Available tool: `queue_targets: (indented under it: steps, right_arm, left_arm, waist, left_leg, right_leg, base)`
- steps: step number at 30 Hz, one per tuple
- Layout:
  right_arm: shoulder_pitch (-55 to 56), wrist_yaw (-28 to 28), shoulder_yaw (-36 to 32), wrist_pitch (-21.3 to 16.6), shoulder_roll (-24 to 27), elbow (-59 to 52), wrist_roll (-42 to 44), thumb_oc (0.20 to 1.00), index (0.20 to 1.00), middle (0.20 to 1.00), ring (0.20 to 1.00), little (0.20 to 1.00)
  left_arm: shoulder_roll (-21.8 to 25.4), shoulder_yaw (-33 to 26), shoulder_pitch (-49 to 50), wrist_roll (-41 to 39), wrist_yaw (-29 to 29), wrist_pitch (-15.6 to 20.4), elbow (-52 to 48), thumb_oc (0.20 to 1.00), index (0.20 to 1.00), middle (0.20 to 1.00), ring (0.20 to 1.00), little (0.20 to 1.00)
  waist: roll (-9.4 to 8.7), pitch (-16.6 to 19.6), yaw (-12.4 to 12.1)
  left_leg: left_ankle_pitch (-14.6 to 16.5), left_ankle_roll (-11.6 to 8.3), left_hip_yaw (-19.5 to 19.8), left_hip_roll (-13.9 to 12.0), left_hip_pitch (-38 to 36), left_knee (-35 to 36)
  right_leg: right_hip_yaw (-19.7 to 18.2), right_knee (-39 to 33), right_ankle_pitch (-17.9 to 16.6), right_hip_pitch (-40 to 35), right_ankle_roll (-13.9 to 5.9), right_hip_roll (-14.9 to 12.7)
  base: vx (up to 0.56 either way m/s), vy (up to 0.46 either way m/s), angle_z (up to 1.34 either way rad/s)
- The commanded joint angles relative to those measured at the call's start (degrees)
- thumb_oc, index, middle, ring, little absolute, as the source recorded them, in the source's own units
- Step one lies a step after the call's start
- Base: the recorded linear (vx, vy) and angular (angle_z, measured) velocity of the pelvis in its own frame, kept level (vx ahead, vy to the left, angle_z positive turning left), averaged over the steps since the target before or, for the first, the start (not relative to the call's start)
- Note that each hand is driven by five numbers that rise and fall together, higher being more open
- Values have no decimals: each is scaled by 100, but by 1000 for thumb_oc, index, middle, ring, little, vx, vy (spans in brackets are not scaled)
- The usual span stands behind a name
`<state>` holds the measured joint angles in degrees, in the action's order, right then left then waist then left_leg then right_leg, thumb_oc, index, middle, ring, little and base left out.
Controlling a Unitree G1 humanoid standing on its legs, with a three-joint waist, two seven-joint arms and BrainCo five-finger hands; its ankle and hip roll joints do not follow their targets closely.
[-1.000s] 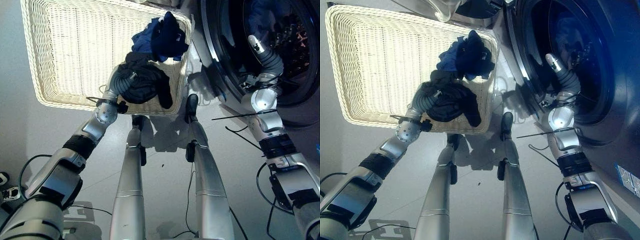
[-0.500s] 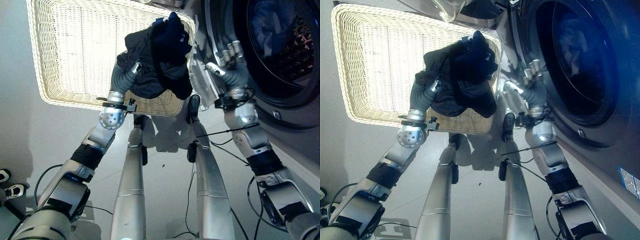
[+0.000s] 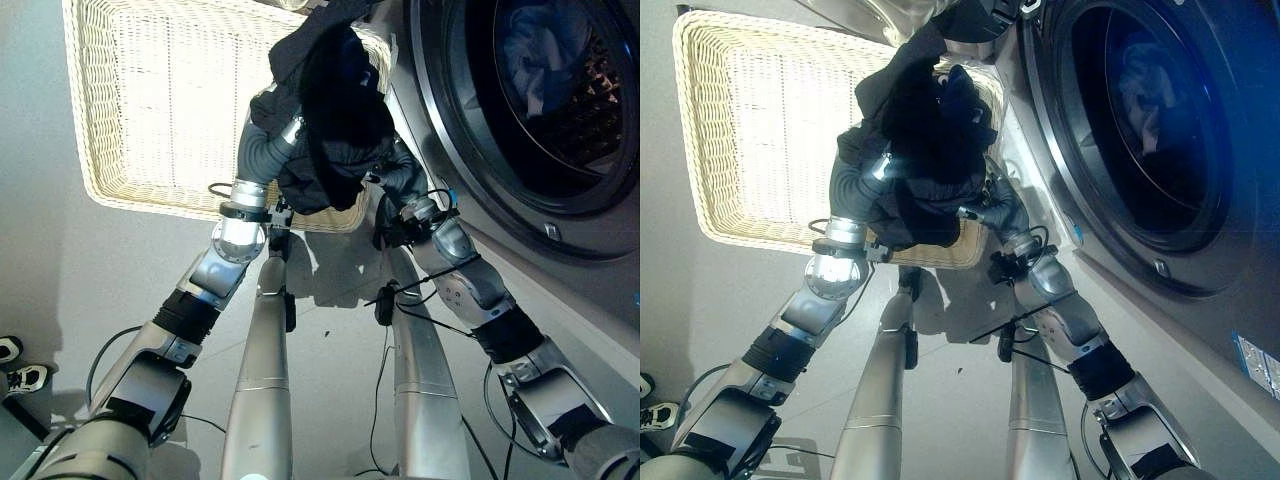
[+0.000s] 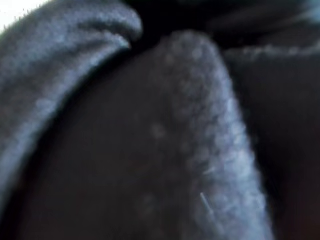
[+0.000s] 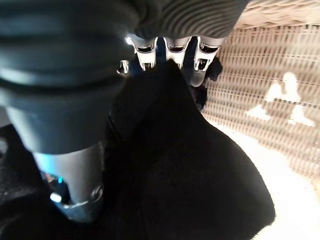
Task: Put the clothes into the washing machine.
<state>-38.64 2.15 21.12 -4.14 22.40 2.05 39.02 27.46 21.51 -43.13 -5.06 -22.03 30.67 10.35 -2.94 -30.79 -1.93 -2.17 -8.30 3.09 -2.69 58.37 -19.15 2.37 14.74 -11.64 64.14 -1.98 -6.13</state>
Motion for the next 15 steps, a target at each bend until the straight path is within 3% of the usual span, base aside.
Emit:
queue_targets:
  steps: [1, 9, 10, 15]
  right_arm:
    - [-24, -249, 303, 38, -82, -680, 136, 1000, 1000, 1000, 1000, 1000]
    - [-113, -331, 455, 174, -122, -743, 161, 1000, 1000, 1000, 1000, 1000]
    - [-135, -352, 474, 164, -141, -765, 168, 200, 200, 200, 200, 200]
    - [-175, -295, 521, 26, -210, -784, 173, 200, 200, 200, 200, 200]
  left_arm:
    - [-249, 10, -195, 460, -8, 436, -538, 200, 200, 200, 200, 200]
    - [-351, 89, -223, 319, 172, 462, -608, 200, 200, 200, 200, 200]
    - [-368, 121, -233, 300, 270, 448, -645, 200, 200, 200, 200, 200]
    - [-452, 242, -260, 171, 470, 335, -667, 200, 200, 200, 200, 200]
  waist:
    - [401, 99, 64]
    - [405, 99, 43]
    - [408, 99, 33]
    - [399, 99, 32]
  left_leg:
    - [-509, 588, -70, 731, -149, 603]
    - [-523, 590, -57, 750, -114, 567]
    - [-522, 588, -47, 760, -102, 551]
    - [-524, 587, -36, 777, -90, 528]
  right_leg:
    - [769, 469, 435, -263, -499, 366]
    - [782, 487, 416, -232, -501, 358]
    - [790, 496, 414, -222, -505, 351]
    - [798, 508, 400, -210, -512, 352]
  base:
    - [0, 0, 0]
    - [0, 0, 0]
    - [0, 0, 0]
    - [0, 0, 0]
